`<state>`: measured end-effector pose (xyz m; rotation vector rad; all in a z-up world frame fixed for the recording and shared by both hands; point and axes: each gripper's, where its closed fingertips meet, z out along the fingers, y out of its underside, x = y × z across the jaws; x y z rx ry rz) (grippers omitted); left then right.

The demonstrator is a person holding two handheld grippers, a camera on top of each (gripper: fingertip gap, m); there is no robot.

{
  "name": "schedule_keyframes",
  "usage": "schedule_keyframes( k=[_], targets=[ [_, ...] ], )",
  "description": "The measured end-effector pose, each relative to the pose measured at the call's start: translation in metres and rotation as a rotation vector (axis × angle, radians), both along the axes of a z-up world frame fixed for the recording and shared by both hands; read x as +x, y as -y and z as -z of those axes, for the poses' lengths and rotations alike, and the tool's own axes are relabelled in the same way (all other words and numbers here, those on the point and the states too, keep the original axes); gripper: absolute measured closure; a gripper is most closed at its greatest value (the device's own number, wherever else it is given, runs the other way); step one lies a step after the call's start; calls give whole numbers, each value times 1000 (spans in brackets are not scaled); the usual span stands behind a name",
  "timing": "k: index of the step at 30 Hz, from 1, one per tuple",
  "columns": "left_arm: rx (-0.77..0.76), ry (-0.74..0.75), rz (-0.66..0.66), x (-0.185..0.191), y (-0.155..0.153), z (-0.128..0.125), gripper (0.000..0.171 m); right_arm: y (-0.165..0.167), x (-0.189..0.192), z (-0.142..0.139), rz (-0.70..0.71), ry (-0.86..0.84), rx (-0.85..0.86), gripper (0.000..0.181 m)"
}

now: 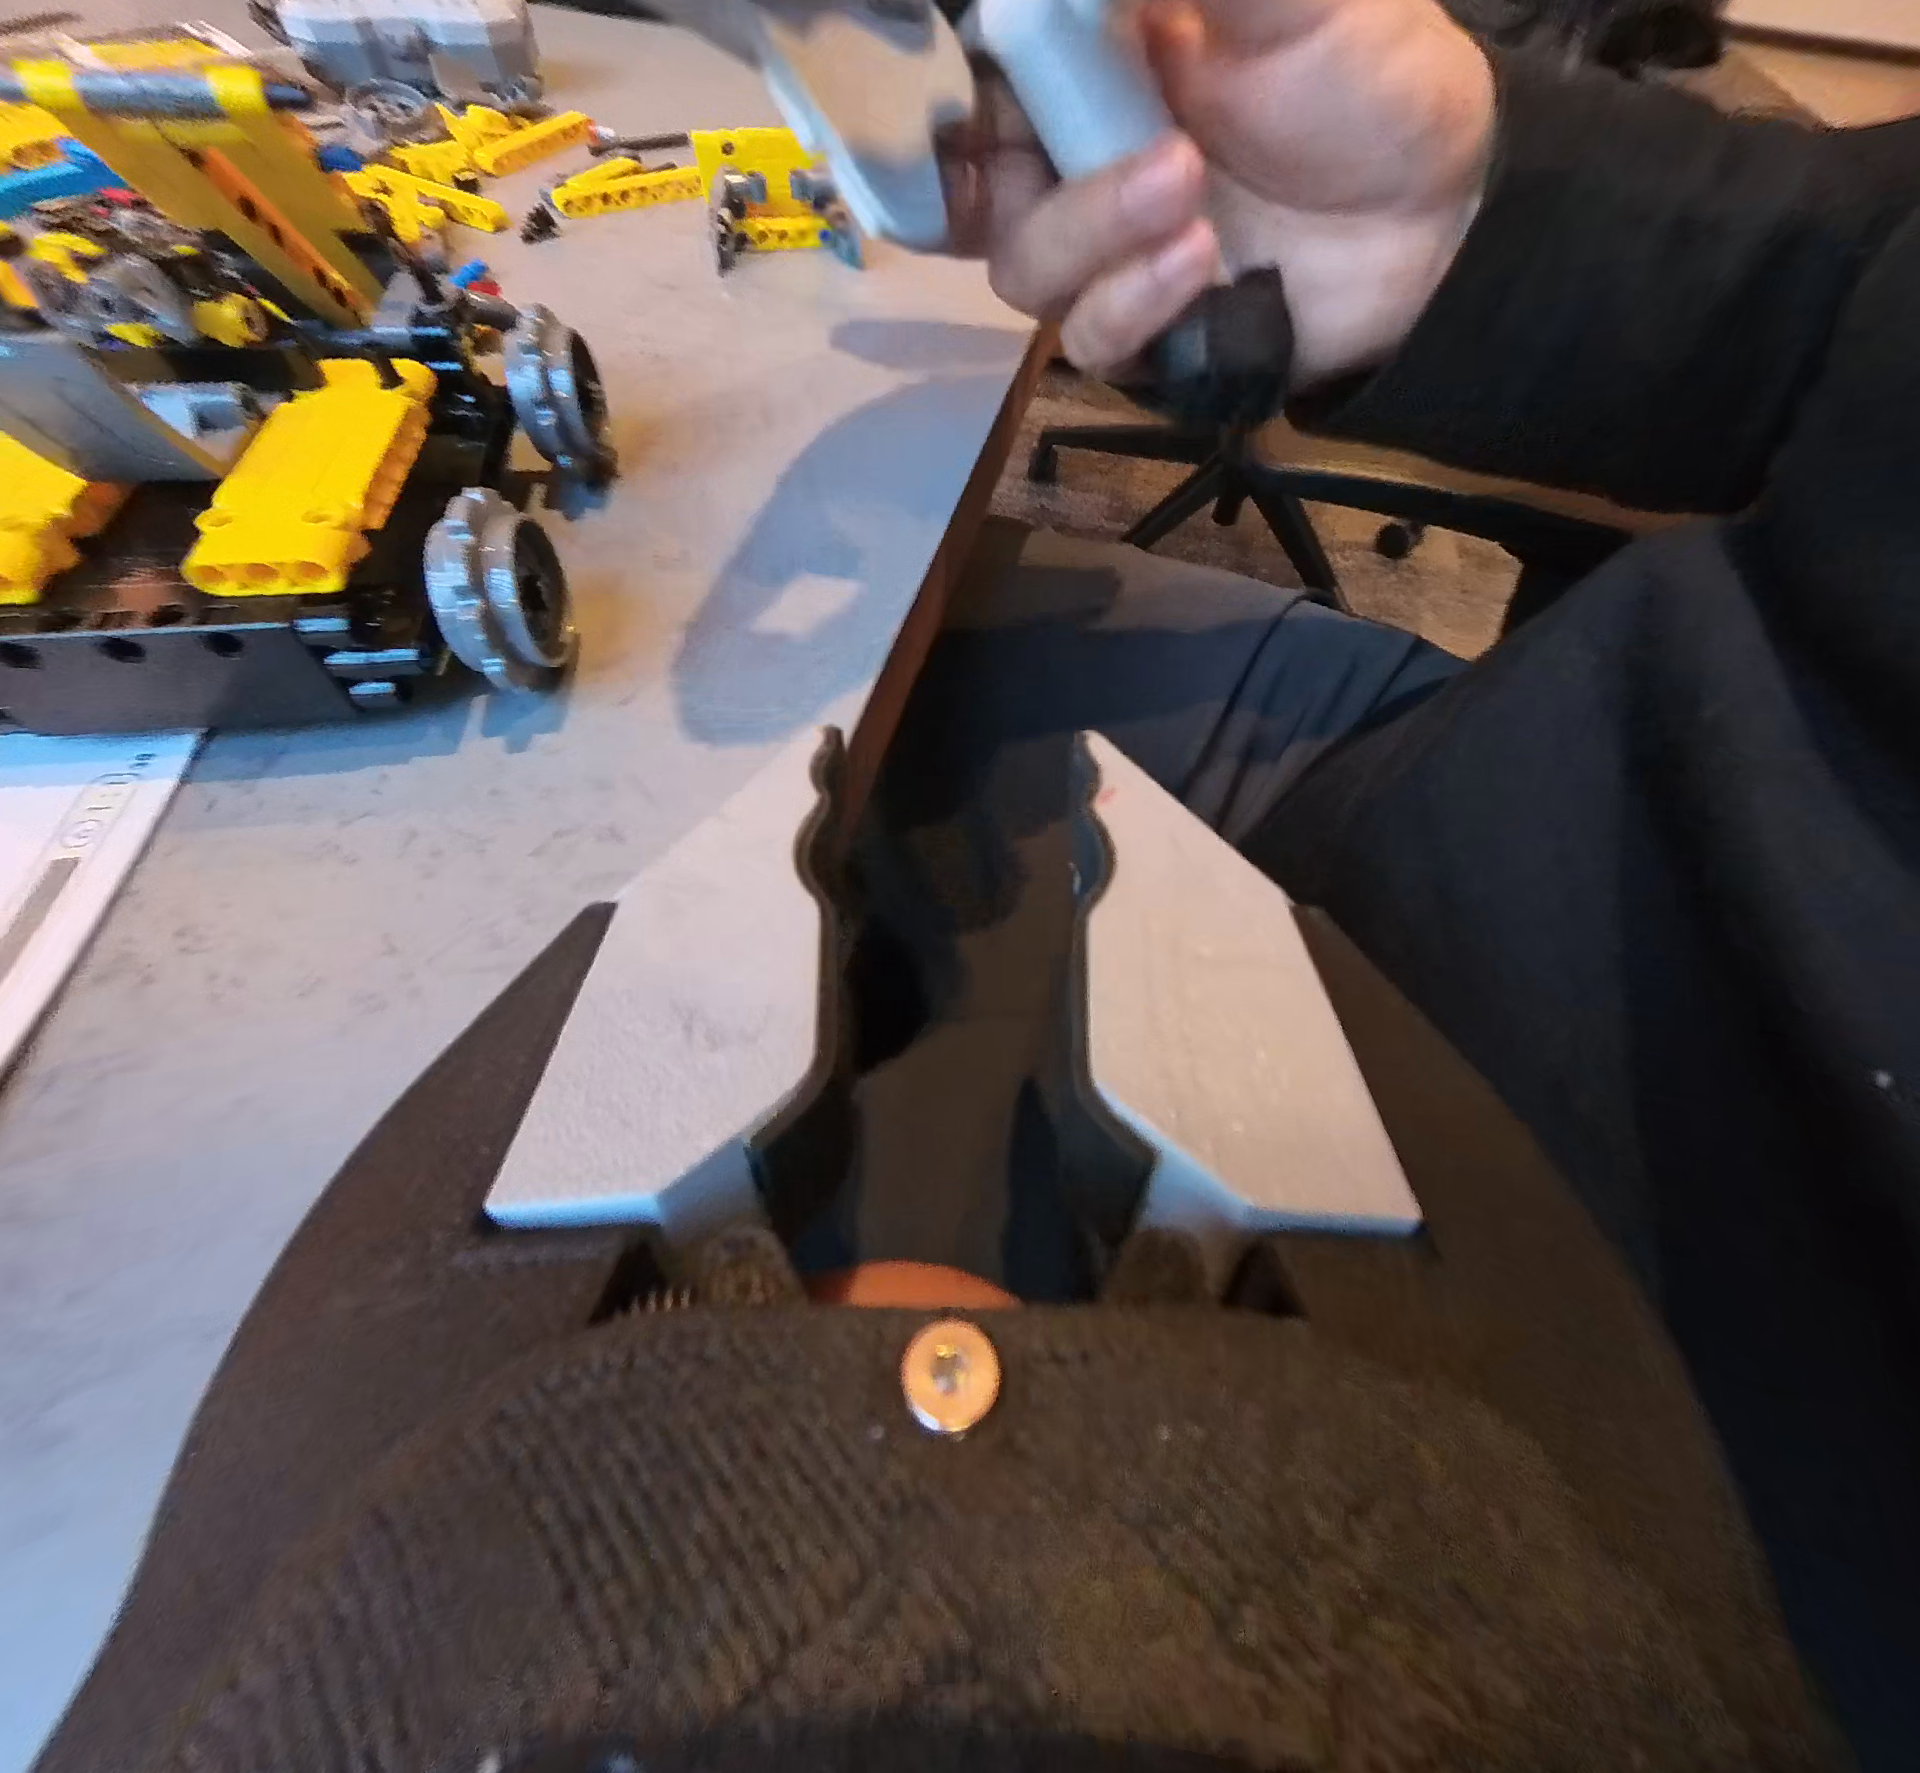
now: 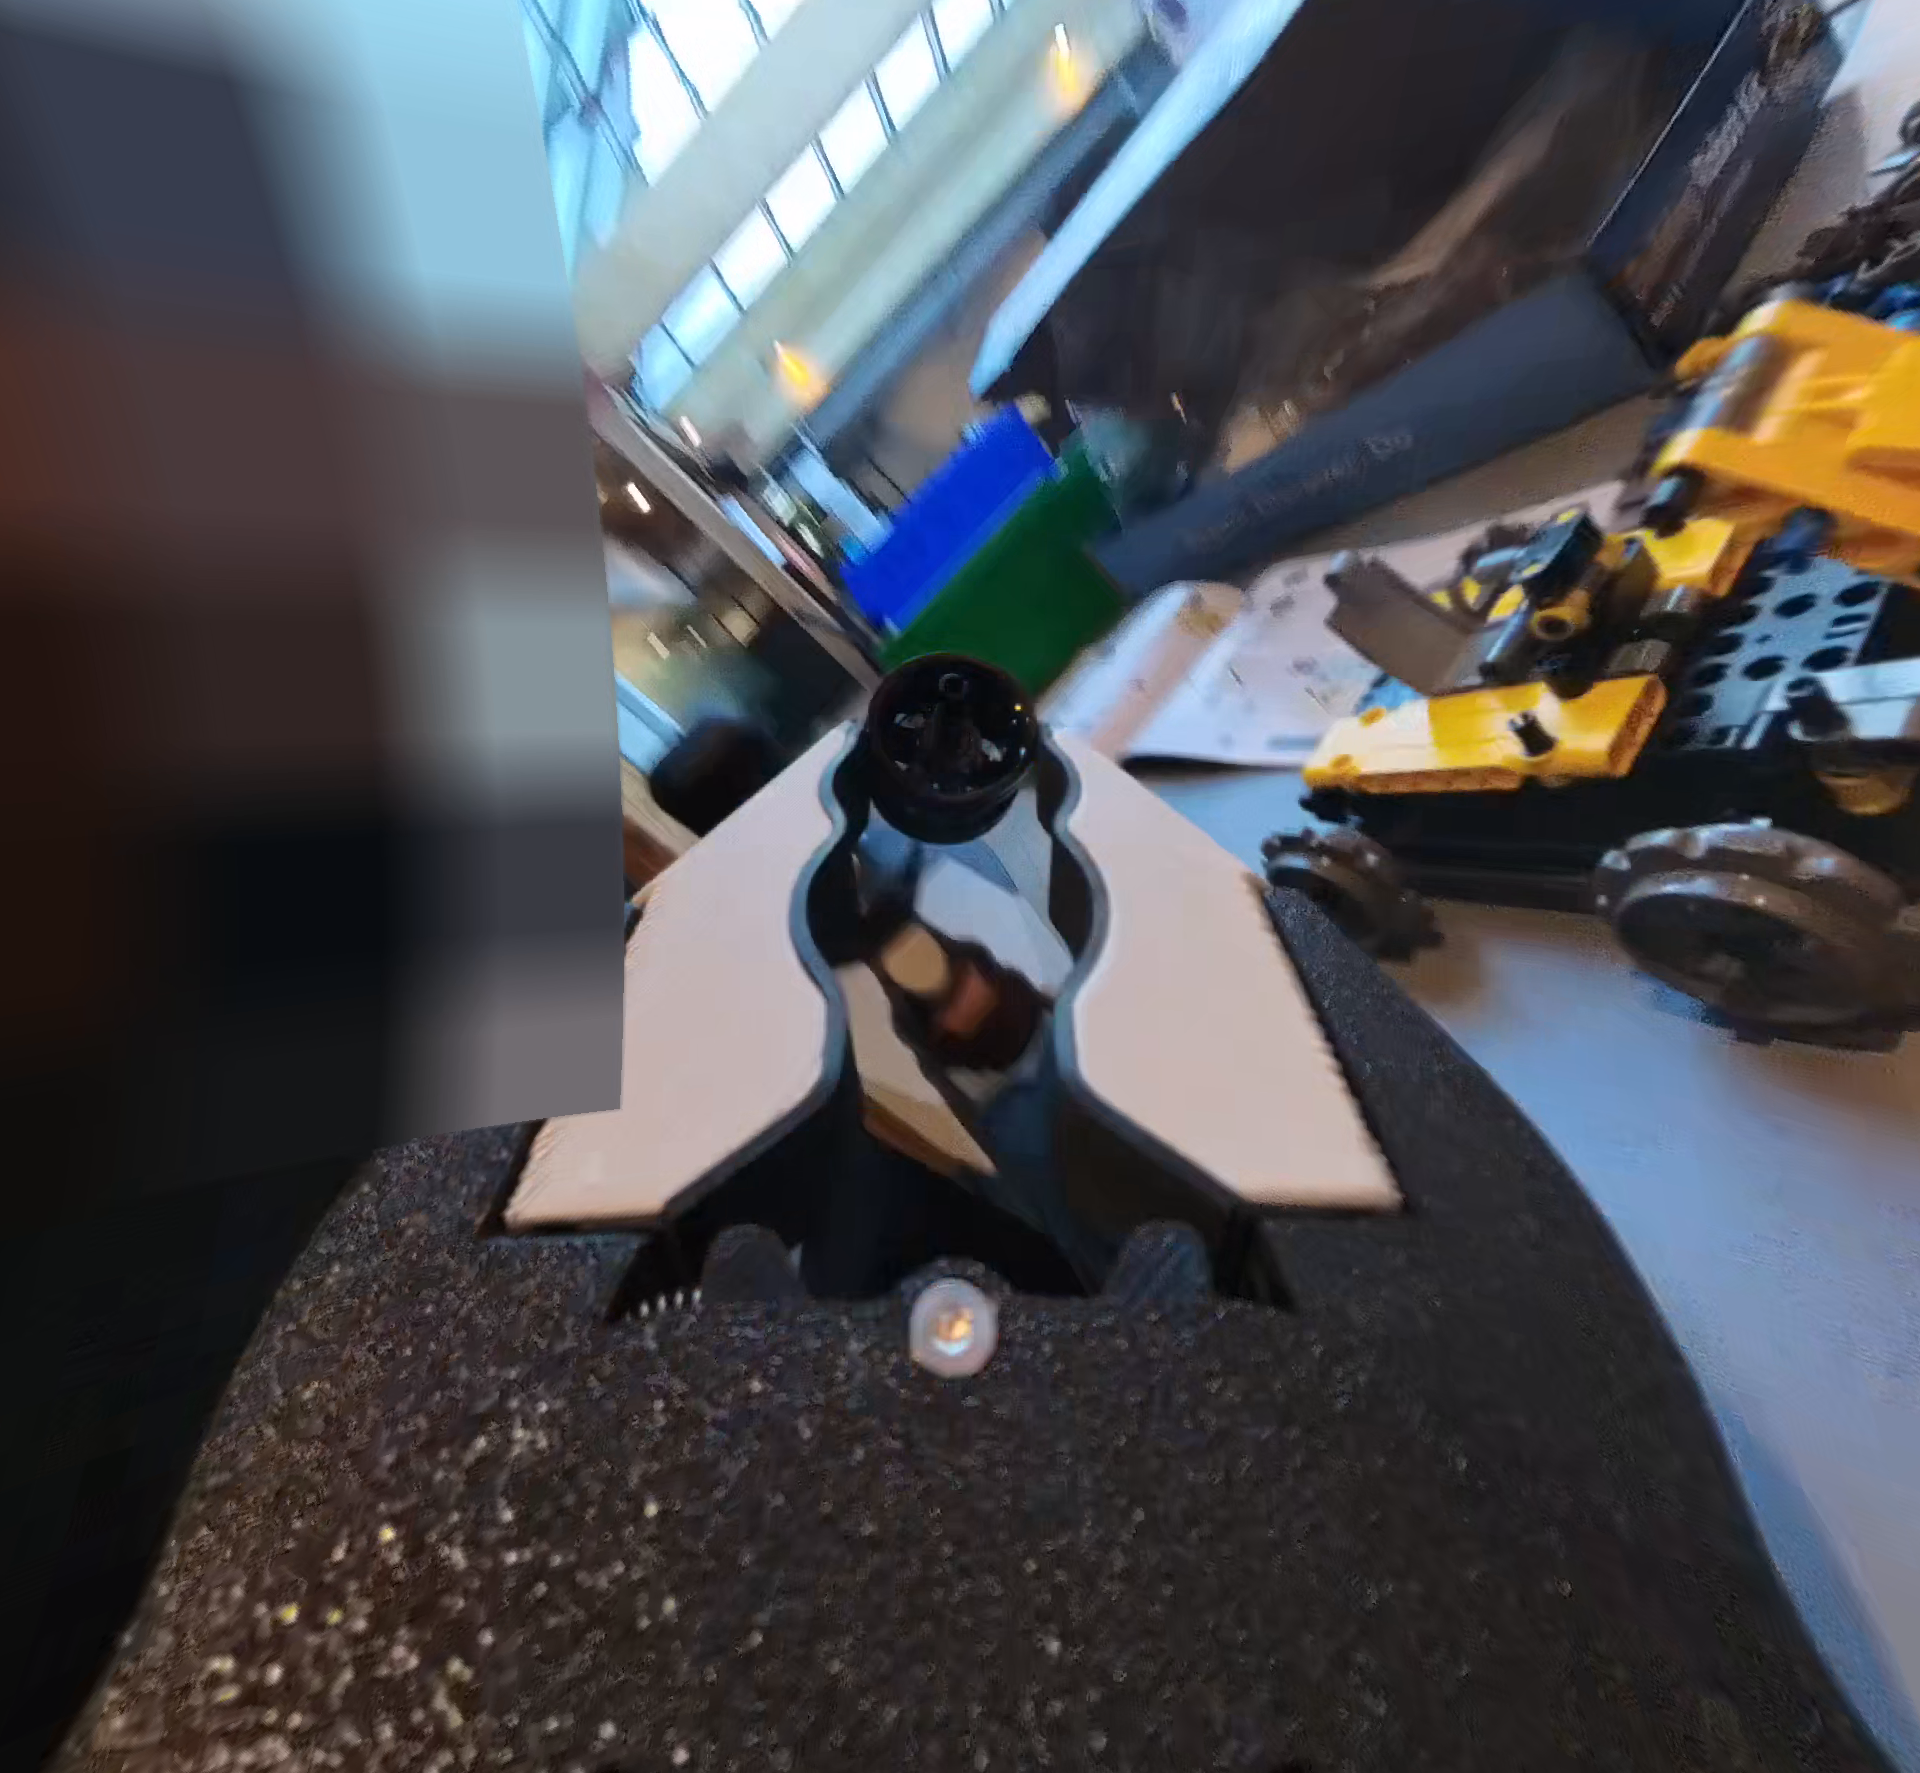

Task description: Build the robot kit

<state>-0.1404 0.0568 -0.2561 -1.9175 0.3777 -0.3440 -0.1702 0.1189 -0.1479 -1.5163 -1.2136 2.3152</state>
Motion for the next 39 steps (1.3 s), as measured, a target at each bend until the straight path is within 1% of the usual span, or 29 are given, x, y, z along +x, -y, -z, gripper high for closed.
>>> schedule_keyframes(
  k=[1,4,8,12,15,17,19,23,28,39],
  targets=[
    [15,-4,-20,-4,-1,-3,130,10,-3,7,-13,21,94,150],
    [59,-6,-61,-13,-1,-13,131,29,-12,17,-23,28,299,150],
    [76,10,-74,-18,0,-19,131,32,-26,18,40,-4,527,150],
    [110,19,-135,-30,0,-28,131,46,-33,31,19,-7,741,150],
    [152,23,-196,-44,1,-39,131,56,-36,43,-5,1,845,150],
    [170,25,-225,-50,2,-43,132,60,-36,43,-7,-15,872,150],
    [159,32,-224,-51,2,-41,133,60,-36,41,-4,-34,881,150],
    [144,56,-217,-50,1,-39,133,58,-36,39,0,-48,881,150],
    [147,50,-235,-54,0,-38,133,59,-34,41,-16,-50,851,150],
    [188,-33,-312,-66,0,-43,125,75,-30,47,-93,-45,804,150]
  ],
)
